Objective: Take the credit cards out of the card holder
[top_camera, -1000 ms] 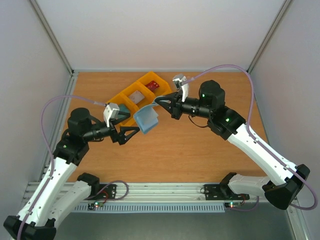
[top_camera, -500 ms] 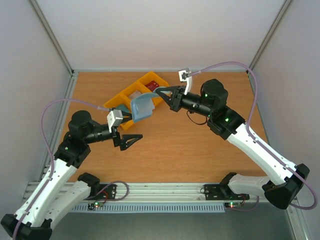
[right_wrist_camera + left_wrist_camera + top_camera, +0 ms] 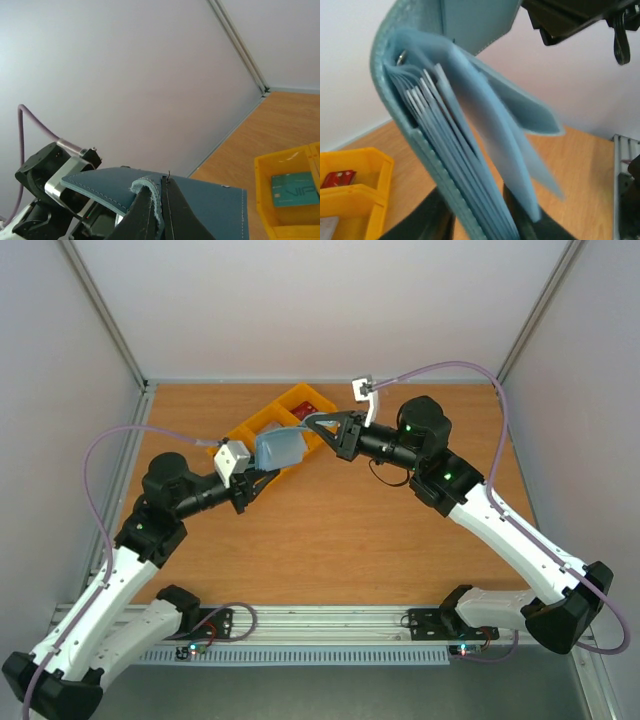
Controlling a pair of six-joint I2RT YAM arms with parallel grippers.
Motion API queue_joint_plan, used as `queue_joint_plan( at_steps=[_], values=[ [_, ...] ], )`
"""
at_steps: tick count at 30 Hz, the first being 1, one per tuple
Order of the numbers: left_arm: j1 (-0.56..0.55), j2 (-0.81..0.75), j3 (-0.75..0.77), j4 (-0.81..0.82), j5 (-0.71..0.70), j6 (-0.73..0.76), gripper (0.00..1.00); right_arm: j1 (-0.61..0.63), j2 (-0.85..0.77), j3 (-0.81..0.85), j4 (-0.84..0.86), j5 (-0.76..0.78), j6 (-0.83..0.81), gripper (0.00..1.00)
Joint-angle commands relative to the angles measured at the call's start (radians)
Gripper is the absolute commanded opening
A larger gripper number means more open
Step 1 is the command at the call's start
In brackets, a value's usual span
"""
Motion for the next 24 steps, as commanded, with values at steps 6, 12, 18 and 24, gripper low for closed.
queue_joint_plan(
  at_steps=[6,12,18,24],
  values=[
    [-0.003,-0.03,0.032,0.056,0.041,-0.095,0.0,0.003,0.011,0.059,-0.092,-0.08,-0.098,0.01],
    [-0.003,-0.041,0.107,-0.265,-0.164,-0.178,0.0,-0.001,0.059,0.159,-0.481,-0.184,-0.531,0.43],
    [-0.003,0.019,0.199,-0.588,-0.241,-0.172,0.0,0.025,0.039,0.134,-0.6,-0.127,-0.748,0.99],
    [-0.002,0.064,0.217,-0.621,-0.098,-0.187,0.0,0.266,0.094,0.11,-0.507,0.249,-0.976,0.98]
  ],
)
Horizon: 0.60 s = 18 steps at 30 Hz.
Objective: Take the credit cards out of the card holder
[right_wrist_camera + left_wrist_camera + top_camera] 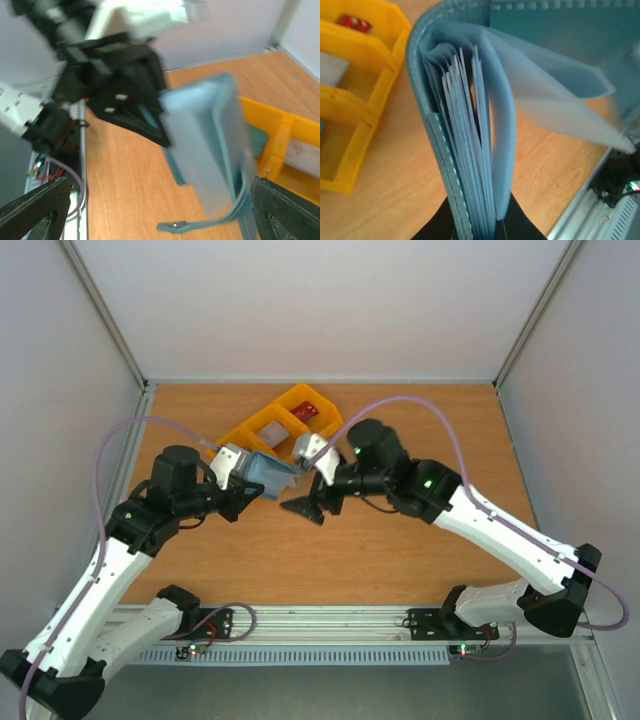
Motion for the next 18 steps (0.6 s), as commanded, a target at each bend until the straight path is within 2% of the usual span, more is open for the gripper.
queue_joint_plan(
  at_steps=[1,6,9,11,13,15,18],
  values=[
    [-0.003,0.019,0.033,-0.055,0.095,-0.029,0.0,0.1,0.045,-0.015,0.036,0.177,-0.217,0.99],
    [-0.003,0.015,0.024,-0.052,0.159,-0.016,0.0,0.101,0.152,0.053,-0.015,0.258,-0.212,0.98],
    [-0.003,0.024,0.014,-0.062,0.18,-0.001,0.0,0.101,0.177,0.05,-0.005,0.257,-0.208,0.98],
    [-0.003,0.03,0.012,-0.063,0.195,0.003,0.0,0.101,0.188,0.05,0.005,0.254,-0.204,0.94],
    [-0.003,0.03,0.011,-0.053,0.216,0.001,0.0,0.101,0.19,0.05,0.011,0.246,-0.198,0.78],
    [-0.003,0.03,0.015,-0.049,0.239,0.001,0.0,0.1,0.174,0.039,0.027,0.233,-0.189,0.55],
    [-0.003,0.026,0.014,-0.051,0.264,0.008,0.0,0.085,0.14,0.011,0.043,0.193,-0.162,0.3]
  ],
)
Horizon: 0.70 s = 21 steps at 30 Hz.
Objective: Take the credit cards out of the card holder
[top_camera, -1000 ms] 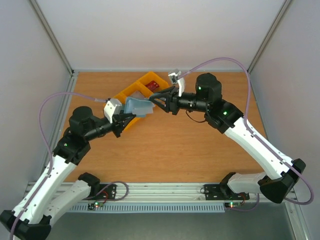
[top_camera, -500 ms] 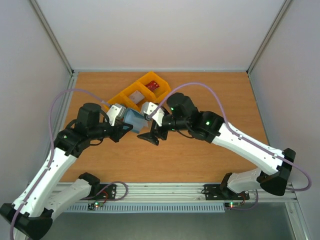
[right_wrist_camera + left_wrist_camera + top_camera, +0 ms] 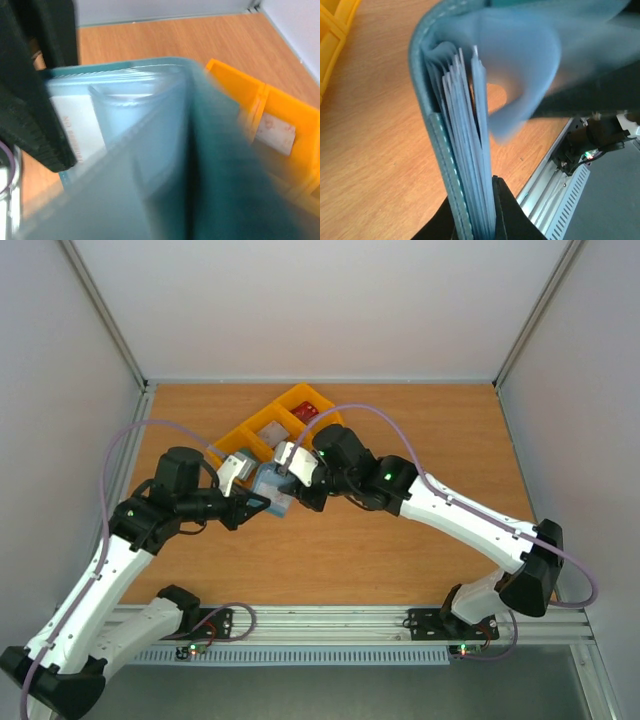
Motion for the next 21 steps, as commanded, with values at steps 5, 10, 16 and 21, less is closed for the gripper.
queue_joint_plan(
  at_steps=[5,10,16,21],
  values=[
    [-0.004,-0.023,0.022,0.078,0.205,0.044,0.54,-0.09,-0.1,-0.041,0.041,-0.167,0.119,0.08],
    [-0.004,-0.077,0.002,0.132,0.207,0.115,0.65,-0.203,-0.191,-0.098,0.121,-0.535,0.24,0.08],
    [-0.004,-0.134,-0.013,0.255,0.256,0.196,0.42,-0.232,-0.234,-0.105,0.185,-0.755,0.302,0.07],
    [-0.004,-0.135,-0.025,0.352,0.217,0.134,0.46,-0.237,-0.218,-0.095,0.247,-0.789,0.396,0.07]
  ],
)
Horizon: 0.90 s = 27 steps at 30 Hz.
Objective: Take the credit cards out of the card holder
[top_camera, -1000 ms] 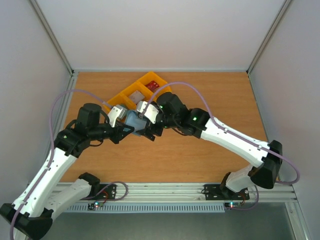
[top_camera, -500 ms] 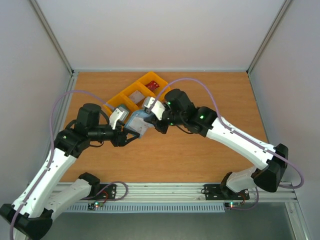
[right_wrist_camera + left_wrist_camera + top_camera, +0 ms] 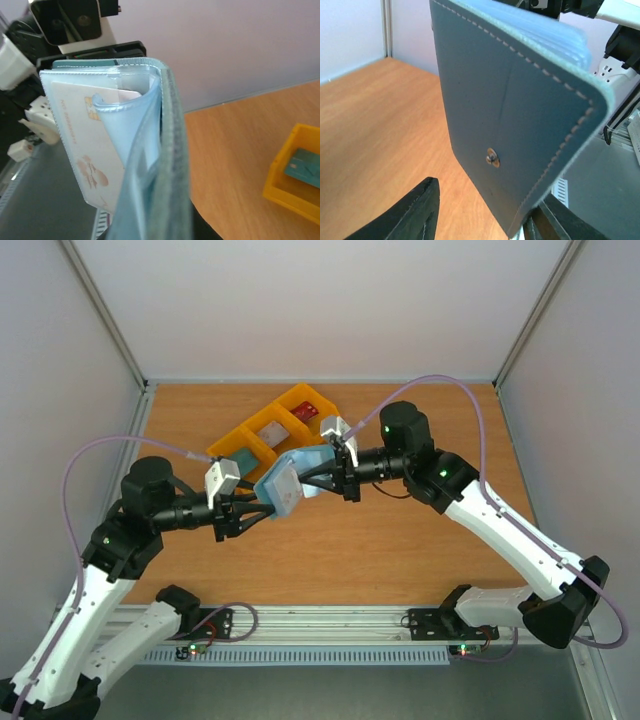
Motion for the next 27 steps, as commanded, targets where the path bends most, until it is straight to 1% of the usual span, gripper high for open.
queue_joint_plan(
  at_steps=[1,3,4,10,12,14,16,18,19,24,27],
  values=[
    [-0.001,0.006,-0.023,0.152,-0.002,-0.02,0.46,0.0,0.006,0.01,0.104,-0.158,0.117,0.07],
    [-0.001,0.004,-0.031,0.162,-0.013,-0.02,0.46,-0.001,0.011,-0.006,0.171,-0.213,0.15,0.07],
    [-0.001,0.005,-0.035,0.17,-0.029,-0.048,0.45,0.0,0.013,-0.014,0.196,-0.234,0.166,0.07],
    [-0.001,0.01,-0.052,0.207,-0.055,-0.098,0.44,0.001,0.041,-0.023,0.252,-0.293,0.212,0.08],
    [-0.001,0.012,-0.054,0.212,-0.05,-0.099,0.42,0.002,0.046,-0.031,0.278,-0.321,0.223,0.11],
    [-0.001,0.008,-0.053,0.217,-0.031,-0.099,0.42,0.001,0.047,-0.029,0.269,-0.332,0.208,0.12],
    [-0.001,0.006,-0.05,0.211,-0.035,-0.104,0.45,0.0,0.045,-0.031,0.248,-0.342,0.187,0.13],
    [-0.001,0.002,-0.038,0.198,-0.077,-0.106,0.52,0.0,0.044,-0.034,0.245,-0.357,0.18,0.13],
    [-0.001,0.0,-0.033,0.194,-0.106,-0.108,0.54,-0.001,0.048,-0.032,0.241,-0.362,0.182,0.13],
    [-0.001,-0.01,0.0,0.154,-0.237,-0.108,0.54,-0.001,0.049,-0.007,0.204,-0.421,0.16,0.14],
    [0.001,-0.018,0.019,0.106,-0.282,-0.101,0.58,-0.009,0.025,0.012,0.121,-0.424,0.091,0.14]
  ],
)
